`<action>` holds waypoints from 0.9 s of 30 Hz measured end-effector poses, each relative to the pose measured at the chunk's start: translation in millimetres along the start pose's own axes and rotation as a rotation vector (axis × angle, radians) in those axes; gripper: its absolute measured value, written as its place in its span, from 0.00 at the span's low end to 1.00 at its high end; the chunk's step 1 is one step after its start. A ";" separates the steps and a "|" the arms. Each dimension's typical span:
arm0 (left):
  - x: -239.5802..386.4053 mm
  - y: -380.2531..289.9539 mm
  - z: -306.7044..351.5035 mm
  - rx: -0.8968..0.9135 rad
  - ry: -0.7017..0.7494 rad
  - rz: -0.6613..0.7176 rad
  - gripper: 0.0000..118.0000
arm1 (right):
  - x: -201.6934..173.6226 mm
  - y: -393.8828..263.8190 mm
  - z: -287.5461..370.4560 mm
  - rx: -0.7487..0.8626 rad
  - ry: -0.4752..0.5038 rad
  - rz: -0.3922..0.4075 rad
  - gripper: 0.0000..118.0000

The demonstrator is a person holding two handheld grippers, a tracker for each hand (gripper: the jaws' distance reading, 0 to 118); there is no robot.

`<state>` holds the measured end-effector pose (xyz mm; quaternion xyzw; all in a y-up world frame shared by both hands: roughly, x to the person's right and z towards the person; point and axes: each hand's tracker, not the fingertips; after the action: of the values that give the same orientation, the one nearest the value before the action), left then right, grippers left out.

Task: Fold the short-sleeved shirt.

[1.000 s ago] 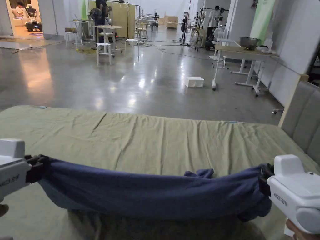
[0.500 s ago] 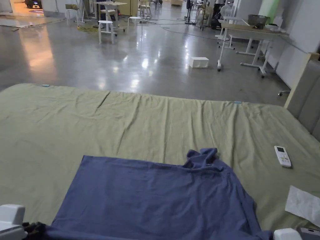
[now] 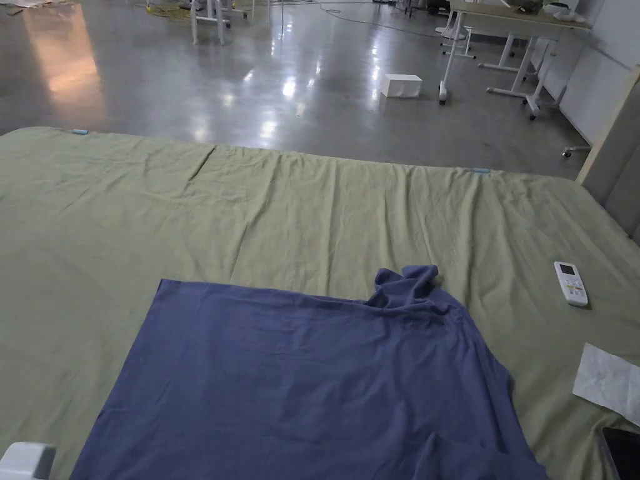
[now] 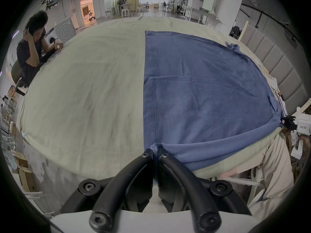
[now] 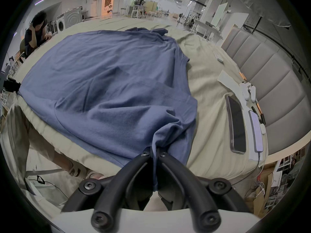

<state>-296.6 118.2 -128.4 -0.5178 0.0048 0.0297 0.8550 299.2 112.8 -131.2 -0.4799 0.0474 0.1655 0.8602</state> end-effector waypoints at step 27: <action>98.2 120.7 99.1 0.852 0.168 0.030 0.17 | -30.7 151.5 95.7 0.854 -0.202 -0.266 0.49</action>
<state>-207.5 266.2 -193.1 -0.1190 0.0934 -0.0049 0.9885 212.8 259.4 -195.5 -0.0660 -0.0347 0.0650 0.9951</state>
